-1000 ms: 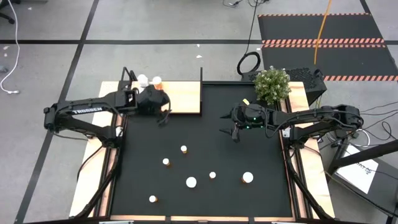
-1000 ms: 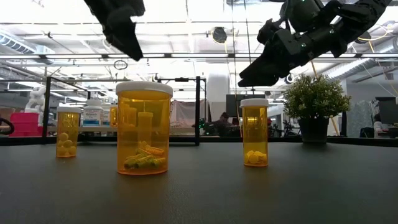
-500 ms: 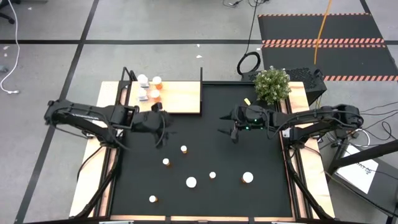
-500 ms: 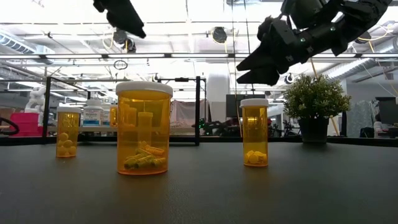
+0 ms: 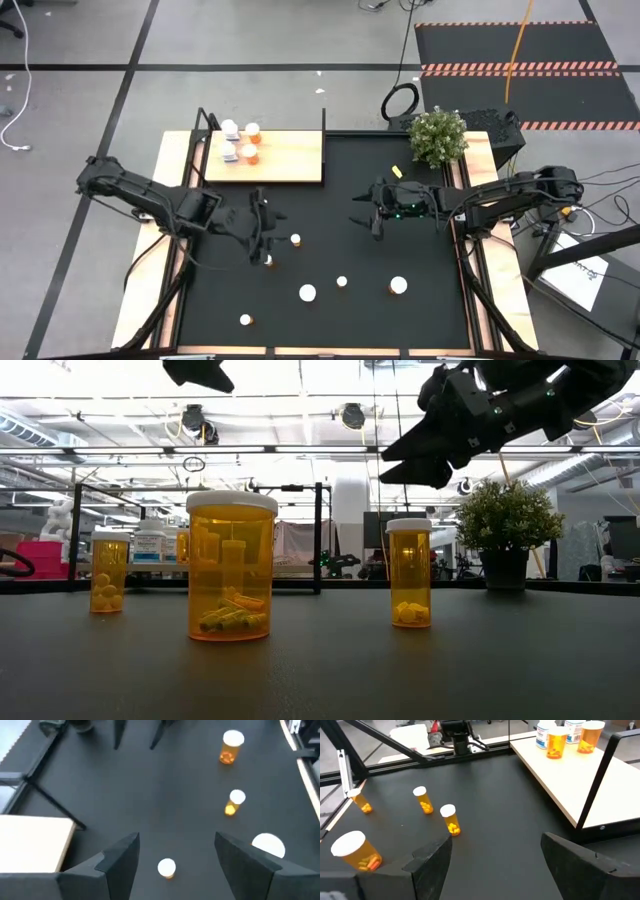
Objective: Pick and place medicine bottles onto shelf by color
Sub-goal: Put the small orange pill bottle on the shelf
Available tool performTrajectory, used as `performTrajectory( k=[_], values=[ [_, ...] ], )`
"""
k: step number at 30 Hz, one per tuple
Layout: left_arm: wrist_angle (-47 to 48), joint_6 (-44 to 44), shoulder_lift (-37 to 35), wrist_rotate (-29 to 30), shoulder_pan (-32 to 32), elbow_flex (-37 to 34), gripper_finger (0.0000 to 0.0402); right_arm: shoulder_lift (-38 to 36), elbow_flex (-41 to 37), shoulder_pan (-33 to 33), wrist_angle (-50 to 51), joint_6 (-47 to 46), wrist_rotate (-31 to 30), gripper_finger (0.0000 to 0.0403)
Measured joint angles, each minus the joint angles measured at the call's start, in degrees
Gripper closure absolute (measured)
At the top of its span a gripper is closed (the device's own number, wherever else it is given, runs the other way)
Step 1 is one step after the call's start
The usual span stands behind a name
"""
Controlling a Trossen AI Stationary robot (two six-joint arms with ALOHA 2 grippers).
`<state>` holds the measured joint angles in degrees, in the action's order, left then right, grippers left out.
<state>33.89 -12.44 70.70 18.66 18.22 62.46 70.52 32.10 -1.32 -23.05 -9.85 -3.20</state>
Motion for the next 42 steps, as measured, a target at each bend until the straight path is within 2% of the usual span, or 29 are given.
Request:
performTrajectory(
  k=[7,12,18,24,30,42],
  values=[
    [0.4,4.2,4.8,-0.4,1.1,-0.1,0.0142,0.0,0.0,0.0,-0.1,-0.6,0.2,0.0101],
    [0.3,6.1,7.4,-0.6,0.0,-0.1,0.0142,0.0,0.0,0.4,3.7,0.0,0.3,0.0101],
    [1.8,4.7,11.3,-7.9,-1.8,-0.1,0.0144,0.0,0.0,0.9,4.3,0.2,0.3,0.0101],
    [6.4,8.1,16.3,-10.2,-3.5,-0.1,0.0166,0.0,0.0,1.3,4.0,-0.2,0.2,0.0101],
    [6.1,13.3,19.3,-13.1,-6.9,0.0,0.0182,0.0,0.0,2.2,4.0,-0.3,0.0,0.0101],
    [4.1,23.2,21.9,-13.4,-9.2,0.6,0.0154,0.0,0.0,2.2,3.5,0.2,-1.6,0.0101]
  ],
)
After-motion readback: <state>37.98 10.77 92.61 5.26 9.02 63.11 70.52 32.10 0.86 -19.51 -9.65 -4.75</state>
